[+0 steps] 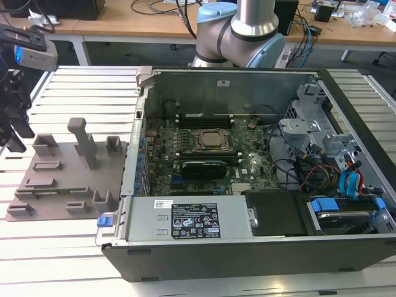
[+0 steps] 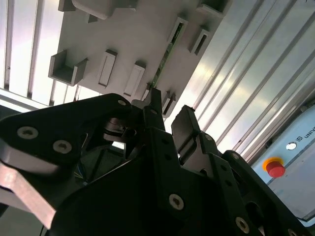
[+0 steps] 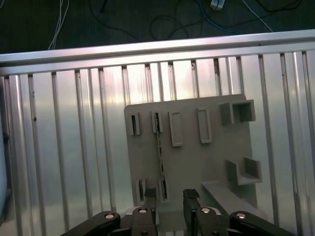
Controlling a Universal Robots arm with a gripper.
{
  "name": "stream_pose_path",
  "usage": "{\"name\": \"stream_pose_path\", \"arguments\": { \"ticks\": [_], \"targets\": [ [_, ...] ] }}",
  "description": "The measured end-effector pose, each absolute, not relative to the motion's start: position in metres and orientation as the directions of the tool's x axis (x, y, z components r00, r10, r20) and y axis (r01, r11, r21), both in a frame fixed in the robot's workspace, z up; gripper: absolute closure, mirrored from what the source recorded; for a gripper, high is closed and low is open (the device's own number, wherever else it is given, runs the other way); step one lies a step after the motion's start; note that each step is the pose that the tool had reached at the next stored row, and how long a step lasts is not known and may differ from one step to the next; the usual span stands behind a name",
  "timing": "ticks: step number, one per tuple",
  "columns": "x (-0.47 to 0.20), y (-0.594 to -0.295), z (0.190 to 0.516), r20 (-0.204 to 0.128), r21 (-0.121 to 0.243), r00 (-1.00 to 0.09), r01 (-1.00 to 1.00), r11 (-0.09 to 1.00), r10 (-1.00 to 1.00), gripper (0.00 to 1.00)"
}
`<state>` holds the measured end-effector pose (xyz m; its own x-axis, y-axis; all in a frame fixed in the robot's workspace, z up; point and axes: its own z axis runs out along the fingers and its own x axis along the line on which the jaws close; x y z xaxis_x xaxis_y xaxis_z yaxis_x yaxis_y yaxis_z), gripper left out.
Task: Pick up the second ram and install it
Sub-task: 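Pick up the second ram and move it above second insertion slot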
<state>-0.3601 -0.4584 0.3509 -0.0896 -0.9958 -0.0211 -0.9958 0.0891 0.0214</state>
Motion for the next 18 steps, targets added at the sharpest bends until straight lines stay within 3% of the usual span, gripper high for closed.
{"name": "stream_pose_path", "arguments": {
  "ticks": [18],
  "targets": [
    [-0.36, -0.458, 0.332, -0.021, 0.021, -0.09, -0.996, 0.089, -0.996, 0.64]
  ]
}}
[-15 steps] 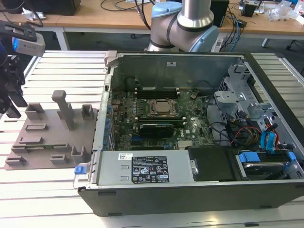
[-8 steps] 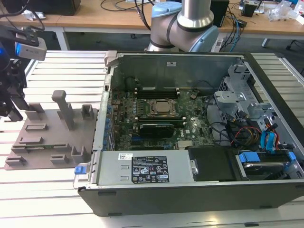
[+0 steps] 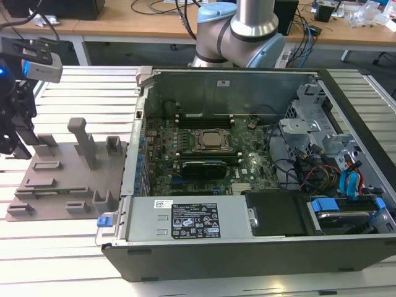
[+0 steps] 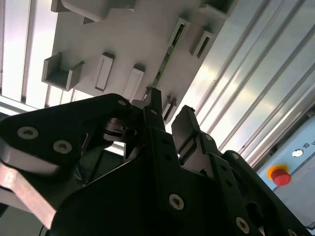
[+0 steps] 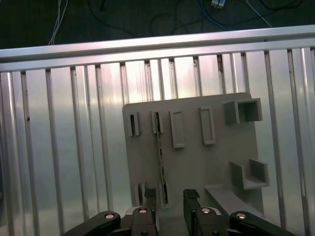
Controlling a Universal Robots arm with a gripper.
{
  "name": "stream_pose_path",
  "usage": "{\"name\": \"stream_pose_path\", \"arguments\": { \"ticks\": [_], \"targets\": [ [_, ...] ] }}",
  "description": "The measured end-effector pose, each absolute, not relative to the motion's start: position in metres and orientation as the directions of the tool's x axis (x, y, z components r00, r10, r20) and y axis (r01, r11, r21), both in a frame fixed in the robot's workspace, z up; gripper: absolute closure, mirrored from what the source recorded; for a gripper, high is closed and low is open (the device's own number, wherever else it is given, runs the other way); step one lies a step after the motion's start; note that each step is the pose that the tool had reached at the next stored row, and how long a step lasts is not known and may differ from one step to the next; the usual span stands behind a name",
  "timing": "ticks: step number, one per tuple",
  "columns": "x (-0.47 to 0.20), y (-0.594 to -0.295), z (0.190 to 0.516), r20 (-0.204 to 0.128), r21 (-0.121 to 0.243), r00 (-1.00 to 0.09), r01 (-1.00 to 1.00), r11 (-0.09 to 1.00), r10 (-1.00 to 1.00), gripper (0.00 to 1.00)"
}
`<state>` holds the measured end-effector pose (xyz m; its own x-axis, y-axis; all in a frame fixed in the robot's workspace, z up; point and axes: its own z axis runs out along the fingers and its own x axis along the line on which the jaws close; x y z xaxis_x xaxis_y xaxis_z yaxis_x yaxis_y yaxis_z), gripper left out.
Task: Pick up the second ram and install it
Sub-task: 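Pick up the second ram and move it above second insertion slot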
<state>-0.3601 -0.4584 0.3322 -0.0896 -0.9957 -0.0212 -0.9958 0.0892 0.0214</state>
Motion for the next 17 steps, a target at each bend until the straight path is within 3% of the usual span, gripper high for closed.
{"name": "stream_pose_path", "arguments": {
  "ticks": [17],
  "targets": [
    [-0.36, -0.458, 0.312, -0.021, 0.021, -0.09, -0.996, 0.089, -0.996, 0.64]
  ]
}}
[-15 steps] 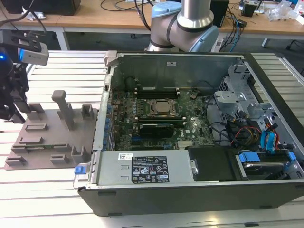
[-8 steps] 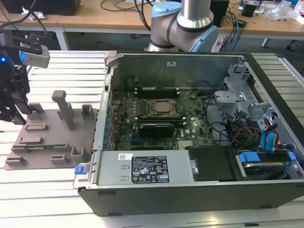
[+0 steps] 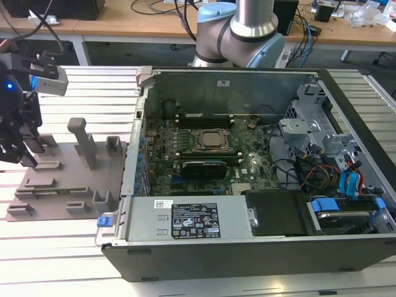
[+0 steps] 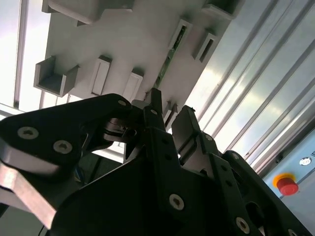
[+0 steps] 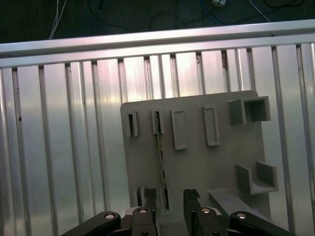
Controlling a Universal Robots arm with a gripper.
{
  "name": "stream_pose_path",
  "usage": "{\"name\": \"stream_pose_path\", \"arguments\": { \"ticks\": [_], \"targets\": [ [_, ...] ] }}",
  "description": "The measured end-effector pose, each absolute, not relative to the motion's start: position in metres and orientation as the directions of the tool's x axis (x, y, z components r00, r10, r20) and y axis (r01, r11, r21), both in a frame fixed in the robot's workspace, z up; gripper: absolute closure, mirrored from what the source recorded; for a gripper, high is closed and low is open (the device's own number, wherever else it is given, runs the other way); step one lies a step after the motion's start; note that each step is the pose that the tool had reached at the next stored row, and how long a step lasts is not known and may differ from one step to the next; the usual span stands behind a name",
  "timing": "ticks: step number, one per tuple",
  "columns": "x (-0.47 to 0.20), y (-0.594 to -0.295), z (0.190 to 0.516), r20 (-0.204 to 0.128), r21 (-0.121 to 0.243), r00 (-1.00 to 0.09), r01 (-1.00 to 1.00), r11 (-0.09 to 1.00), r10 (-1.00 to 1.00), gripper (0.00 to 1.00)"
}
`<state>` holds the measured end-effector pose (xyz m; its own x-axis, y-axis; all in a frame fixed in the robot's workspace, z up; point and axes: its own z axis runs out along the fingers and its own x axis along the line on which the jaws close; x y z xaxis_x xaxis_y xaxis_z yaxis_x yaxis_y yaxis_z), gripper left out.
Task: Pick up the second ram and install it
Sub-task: 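Pick up the second ram and move it above second insertion slot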
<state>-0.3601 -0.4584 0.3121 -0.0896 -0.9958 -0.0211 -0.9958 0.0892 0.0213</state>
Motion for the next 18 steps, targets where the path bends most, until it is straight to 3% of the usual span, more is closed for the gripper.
{"name": "stream_pose_path", "arguments": {
  "ticks": [18],
  "targets": [
    [-0.36, -0.458, 0.288, -0.019, 0.021, -0.087, -0.996, 0.086, -0.996, 0.64]
  ]
}}
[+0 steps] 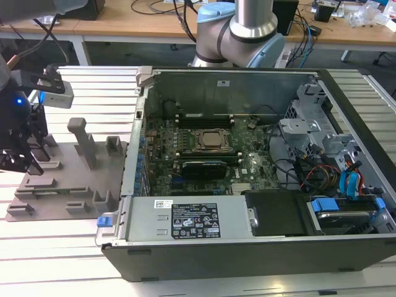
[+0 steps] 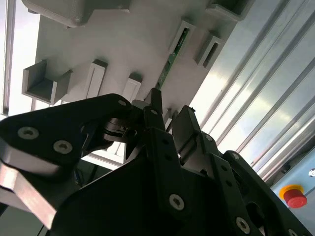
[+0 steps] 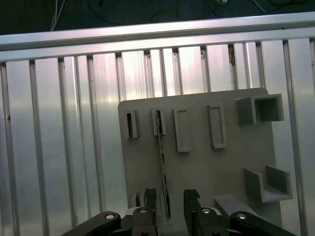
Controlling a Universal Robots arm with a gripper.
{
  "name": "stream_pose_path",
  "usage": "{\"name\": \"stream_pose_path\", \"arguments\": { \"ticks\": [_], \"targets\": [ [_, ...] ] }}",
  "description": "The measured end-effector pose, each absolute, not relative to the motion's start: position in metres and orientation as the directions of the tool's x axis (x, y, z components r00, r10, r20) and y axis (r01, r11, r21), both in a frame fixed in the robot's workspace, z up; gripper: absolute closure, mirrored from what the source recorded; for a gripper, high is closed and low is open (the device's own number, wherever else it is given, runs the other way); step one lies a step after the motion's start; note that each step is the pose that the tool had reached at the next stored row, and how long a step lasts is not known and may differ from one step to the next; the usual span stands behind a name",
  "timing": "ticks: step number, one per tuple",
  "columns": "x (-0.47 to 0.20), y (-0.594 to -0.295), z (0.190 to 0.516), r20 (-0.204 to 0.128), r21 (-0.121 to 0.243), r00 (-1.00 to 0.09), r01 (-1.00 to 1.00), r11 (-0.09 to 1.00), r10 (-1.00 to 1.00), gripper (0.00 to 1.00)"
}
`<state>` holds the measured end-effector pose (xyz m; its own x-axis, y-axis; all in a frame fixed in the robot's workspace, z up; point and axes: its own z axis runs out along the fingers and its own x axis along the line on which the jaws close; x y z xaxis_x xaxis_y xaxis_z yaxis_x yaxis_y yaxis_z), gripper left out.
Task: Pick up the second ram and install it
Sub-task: 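Pick up the second ram and move it above second insertion slot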
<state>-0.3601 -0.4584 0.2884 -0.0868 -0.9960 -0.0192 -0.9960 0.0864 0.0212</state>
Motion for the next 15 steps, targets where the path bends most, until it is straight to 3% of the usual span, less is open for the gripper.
{"name": "stream_pose_path", "arguments": {
  "ticks": [15],
  "targets": [
    [-0.36, -0.458, 0.274, -0.019, 0.021, -0.086, -0.996, 0.086, -0.996, 0.64]
  ]
}}
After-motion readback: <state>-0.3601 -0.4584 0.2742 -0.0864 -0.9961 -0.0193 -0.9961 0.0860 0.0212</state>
